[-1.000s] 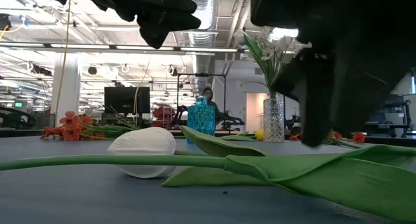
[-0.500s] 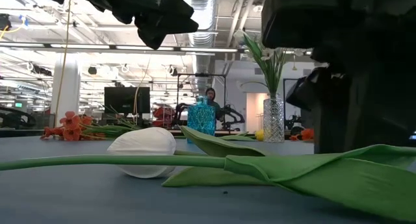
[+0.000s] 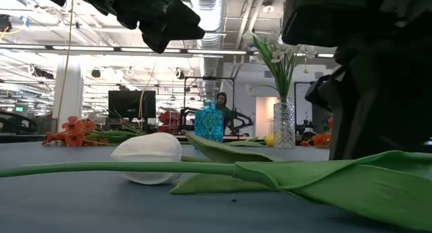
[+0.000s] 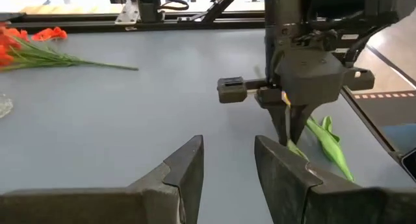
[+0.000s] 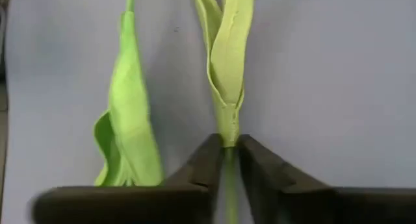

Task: Sort flowers into vase by color
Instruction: Put the white tulip into the transparent vase

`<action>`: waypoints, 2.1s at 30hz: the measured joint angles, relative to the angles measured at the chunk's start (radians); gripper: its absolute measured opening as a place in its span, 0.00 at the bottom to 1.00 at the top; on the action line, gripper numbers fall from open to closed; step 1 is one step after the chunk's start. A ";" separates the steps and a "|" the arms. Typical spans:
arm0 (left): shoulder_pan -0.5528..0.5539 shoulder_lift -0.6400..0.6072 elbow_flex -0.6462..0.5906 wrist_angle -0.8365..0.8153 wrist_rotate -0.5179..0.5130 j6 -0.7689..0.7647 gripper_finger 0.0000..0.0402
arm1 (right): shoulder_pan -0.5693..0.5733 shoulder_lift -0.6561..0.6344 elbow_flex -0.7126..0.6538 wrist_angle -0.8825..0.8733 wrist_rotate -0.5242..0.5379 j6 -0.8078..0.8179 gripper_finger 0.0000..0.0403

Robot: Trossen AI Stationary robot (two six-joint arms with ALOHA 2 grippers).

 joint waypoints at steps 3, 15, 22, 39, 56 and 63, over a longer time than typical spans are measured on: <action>0.000 0.000 0.000 0.000 0.000 0.022 0.31 | -0.006 -0.025 -0.002 0.002 -0.004 0.019 0.05; 0.015 0.000 0.000 0.015 -0.054 0.148 0.31 | -0.048 -0.518 -0.275 -0.023 0.245 -0.068 0.04; 0.025 0.023 0.000 -0.005 -0.114 0.131 0.31 | -0.078 -0.916 -0.662 0.536 0.284 -0.235 0.04; 0.032 0.086 -0.001 -0.051 -0.137 0.151 0.31 | -0.388 -1.523 -0.906 0.853 0.195 -0.779 0.04; 0.118 0.057 0.000 0.077 -0.079 0.243 0.31 | -1.234 -1.392 -1.085 1.333 0.045 -0.383 0.04; 0.159 0.058 0.000 0.086 -0.023 0.241 0.31 | -1.255 -1.153 -1.085 1.625 0.020 -0.356 0.04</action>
